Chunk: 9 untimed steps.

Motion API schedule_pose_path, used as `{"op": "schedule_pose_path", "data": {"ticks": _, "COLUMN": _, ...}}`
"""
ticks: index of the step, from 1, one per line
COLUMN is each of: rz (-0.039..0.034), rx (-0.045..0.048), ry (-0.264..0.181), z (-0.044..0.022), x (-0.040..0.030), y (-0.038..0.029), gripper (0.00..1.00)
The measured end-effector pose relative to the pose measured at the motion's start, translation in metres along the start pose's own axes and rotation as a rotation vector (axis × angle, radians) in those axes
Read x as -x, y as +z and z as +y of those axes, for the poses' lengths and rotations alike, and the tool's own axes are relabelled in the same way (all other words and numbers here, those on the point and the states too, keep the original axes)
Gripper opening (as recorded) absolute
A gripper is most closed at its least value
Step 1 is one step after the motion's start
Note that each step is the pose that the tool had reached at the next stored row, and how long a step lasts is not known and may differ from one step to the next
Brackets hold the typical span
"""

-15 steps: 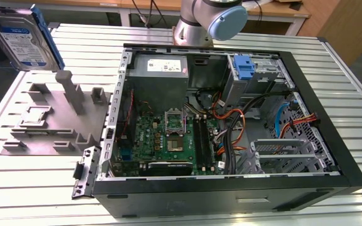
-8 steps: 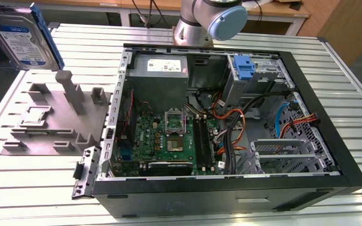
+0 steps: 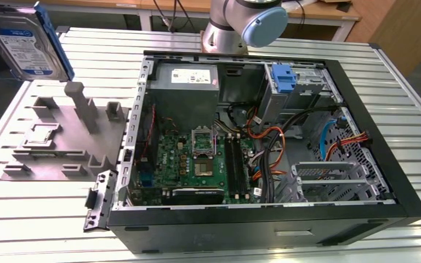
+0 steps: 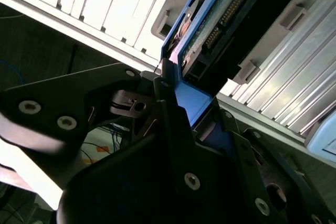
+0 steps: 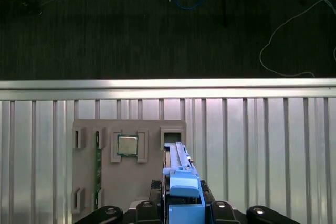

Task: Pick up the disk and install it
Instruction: 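Pick up the disk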

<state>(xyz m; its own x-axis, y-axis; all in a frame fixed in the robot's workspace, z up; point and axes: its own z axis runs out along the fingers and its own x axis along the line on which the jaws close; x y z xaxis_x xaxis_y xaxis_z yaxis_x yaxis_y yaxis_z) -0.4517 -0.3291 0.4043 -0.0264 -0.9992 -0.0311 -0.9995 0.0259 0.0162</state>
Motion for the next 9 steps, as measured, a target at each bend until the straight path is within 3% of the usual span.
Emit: {"op": "schedule_pose_path", "data": {"ticks": 9, "rz": 0.0001, "rx": 0.0003, "ry": 0.000, "z": 0.0000, "x": 0.0000, "y": -0.0022, "gripper": 0.36}}
